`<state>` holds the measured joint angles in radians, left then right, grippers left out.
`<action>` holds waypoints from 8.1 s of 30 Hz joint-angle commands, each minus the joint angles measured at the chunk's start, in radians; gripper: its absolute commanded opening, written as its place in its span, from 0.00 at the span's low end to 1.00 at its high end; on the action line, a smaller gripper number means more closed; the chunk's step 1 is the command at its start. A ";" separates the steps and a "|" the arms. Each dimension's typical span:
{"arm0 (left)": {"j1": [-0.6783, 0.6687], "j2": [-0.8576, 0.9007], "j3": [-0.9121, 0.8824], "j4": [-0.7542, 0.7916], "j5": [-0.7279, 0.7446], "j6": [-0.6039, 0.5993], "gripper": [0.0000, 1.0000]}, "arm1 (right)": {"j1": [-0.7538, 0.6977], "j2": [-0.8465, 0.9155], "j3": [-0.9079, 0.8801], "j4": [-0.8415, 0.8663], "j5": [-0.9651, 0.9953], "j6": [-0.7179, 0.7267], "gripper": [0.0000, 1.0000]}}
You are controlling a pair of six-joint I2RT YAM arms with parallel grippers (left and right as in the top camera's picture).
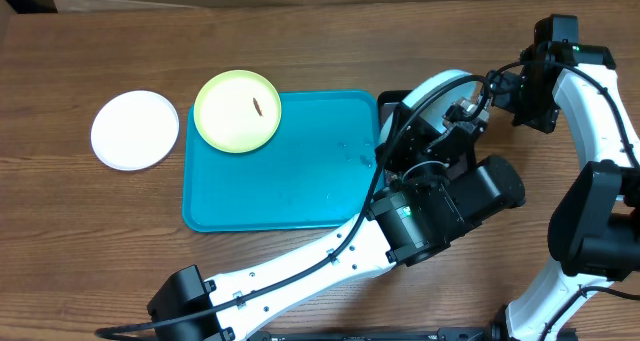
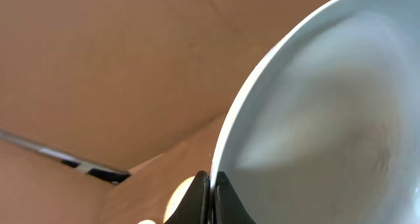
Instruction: Clean dirty plates on tray and stack at the side
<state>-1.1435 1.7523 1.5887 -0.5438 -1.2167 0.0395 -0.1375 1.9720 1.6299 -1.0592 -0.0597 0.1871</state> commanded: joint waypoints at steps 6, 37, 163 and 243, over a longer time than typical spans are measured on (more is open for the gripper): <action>0.102 -0.006 -0.047 -0.137 0.483 -0.428 0.04 | -0.004 -0.016 0.010 0.003 0.007 0.007 1.00; 1.638 -0.006 -0.228 -0.231 1.643 -0.600 0.04 | -0.004 -0.016 0.010 0.003 0.007 0.007 1.00; 1.269 0.281 -0.083 -0.323 1.131 -0.492 0.19 | -0.004 -0.016 0.010 0.003 0.007 0.007 1.00; 0.933 0.281 -0.146 -0.521 1.338 -0.541 0.04 | -0.004 -0.016 0.010 0.003 0.007 0.007 1.00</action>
<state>-0.2035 2.0441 1.4479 -1.0786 0.1566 -0.4980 -0.1375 1.9720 1.6299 -1.0595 -0.0601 0.1871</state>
